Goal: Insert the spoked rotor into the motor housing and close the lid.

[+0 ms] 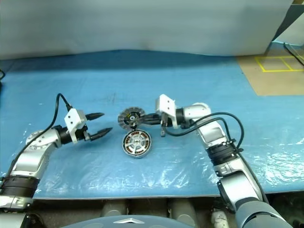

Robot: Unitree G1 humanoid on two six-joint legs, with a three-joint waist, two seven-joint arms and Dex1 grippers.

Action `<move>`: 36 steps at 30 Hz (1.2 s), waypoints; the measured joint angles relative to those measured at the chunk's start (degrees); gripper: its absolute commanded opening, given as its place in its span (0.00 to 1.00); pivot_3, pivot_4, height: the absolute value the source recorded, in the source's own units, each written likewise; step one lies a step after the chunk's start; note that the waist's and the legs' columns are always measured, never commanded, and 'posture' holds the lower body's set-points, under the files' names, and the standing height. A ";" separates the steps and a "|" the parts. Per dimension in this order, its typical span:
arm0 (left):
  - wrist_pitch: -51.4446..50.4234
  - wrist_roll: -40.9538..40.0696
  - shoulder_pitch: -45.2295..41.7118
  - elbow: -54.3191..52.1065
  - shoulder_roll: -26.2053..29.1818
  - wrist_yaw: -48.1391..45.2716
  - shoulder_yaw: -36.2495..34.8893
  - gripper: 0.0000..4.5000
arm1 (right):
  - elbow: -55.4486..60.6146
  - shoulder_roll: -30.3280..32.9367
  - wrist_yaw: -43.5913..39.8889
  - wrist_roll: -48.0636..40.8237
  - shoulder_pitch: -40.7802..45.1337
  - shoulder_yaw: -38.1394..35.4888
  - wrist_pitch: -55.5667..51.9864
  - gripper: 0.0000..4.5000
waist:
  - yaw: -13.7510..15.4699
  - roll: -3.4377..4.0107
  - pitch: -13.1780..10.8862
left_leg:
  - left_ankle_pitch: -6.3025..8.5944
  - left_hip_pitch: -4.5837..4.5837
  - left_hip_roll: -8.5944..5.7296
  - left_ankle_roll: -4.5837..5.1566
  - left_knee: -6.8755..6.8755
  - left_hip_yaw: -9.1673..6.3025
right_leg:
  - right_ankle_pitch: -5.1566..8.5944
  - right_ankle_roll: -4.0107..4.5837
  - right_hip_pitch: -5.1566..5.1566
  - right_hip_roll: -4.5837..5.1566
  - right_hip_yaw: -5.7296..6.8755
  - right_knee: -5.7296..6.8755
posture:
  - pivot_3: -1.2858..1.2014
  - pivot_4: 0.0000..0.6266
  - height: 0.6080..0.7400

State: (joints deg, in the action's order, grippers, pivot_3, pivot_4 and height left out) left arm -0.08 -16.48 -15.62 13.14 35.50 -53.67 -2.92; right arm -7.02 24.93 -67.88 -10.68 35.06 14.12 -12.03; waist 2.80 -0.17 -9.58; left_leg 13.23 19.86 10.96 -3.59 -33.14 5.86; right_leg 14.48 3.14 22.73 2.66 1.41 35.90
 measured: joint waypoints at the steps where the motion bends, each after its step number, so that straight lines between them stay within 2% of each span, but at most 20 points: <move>1: -0.53 0.01 -1.31 1.46 -0.27 0.45 -0.04 0.64 | 0.36 0.58 0.41 -0.03 -0.12 -0.42 -0.67 0.00 | -0.02 -0.01 0.00 | 0.00 0.01 0.01 0.00 -0.03 0.00 | 0.00 -0.01 -0.01 -0.01 0.00 0.00 | 0.52 0.24 1.00; 9: -0.06 1.56 -21.58 18.49 -7.57 2.83 0.34 0.00 | 4.47 5.89 1.91 -1.10 -4.67 -3.85 -4.07 0.00 | 0.31 -0.02 0.00 | 0.00 0.15 -0.06 0.00 -0.08 -0.05 | -0.11 -0.18 -0.04 0.00 -0.02 -0.04 | 0.52 0.24 1.00; 14: -1.56 0.80 -24.39 20.05 -10.57 -4.74 3.27 0.00 | 7.18 6.27 3.78 -0.93 -6.64 -3.86 -4.92 0.00 | -0.38 -0.02 0.00 | 0.00 0.13 -0.05 -0.01 -0.06 -0.06 | -0.12 -0.20 -0.01 -0.04 -0.03 -0.08 | 0.52 0.24 1.00; 21: -11.66 -3.62 -21.88 12.63 -9.22 -17.65 5.86 0.00 | 8.08 6.66 5.89 -0.37 -8.52 -3.79 -5.31 0.00 | -0.07 -0.02 -0.01 | 0.01 0.18 -0.05 -0.01 0.00 -0.07 | -0.12 -0.20 0.02 -0.02 0.00 -0.13 | 0.52 0.24 1.00; 29: -23.10 -9.83 -17.27 0.84 -8.43 -21.12 6.01 0.00 | 7.57 6.85 6.46 0.55 -8.74 -3.67 -4.61 0.00 | -0.11 -0.01 -0.01 | 0.01 0.17 -0.05 -0.01 0.03 -0.07 | -0.11 -0.18 -0.01 0.01 -0.01 -0.12 | 0.52 0.24 1.00; 36: -24.40 -8.79 -10.75 -6.57 -7.18 -22.15 11.51 0.00 | 7.31 7.24 6.74 0.81 -9.31 -3.67 -3.87 0.00 | -0.15 -0.01 -0.01 | 0.01 0.17 -0.04 0.01 0.06 -0.07 | -0.11 -0.18 -0.01 0.00 0.00 -0.15 | 0.52 0.24 1.00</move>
State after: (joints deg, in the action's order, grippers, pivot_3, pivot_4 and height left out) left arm -24.48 -25.27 -26.37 6.57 28.31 -75.82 8.59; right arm 0.30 32.17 -61.14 -9.87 25.75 10.45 -15.90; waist 2.66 -0.18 -9.59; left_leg 13.24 20.03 10.92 -3.58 -33.09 5.79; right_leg 14.37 2.97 22.72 2.66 1.41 35.76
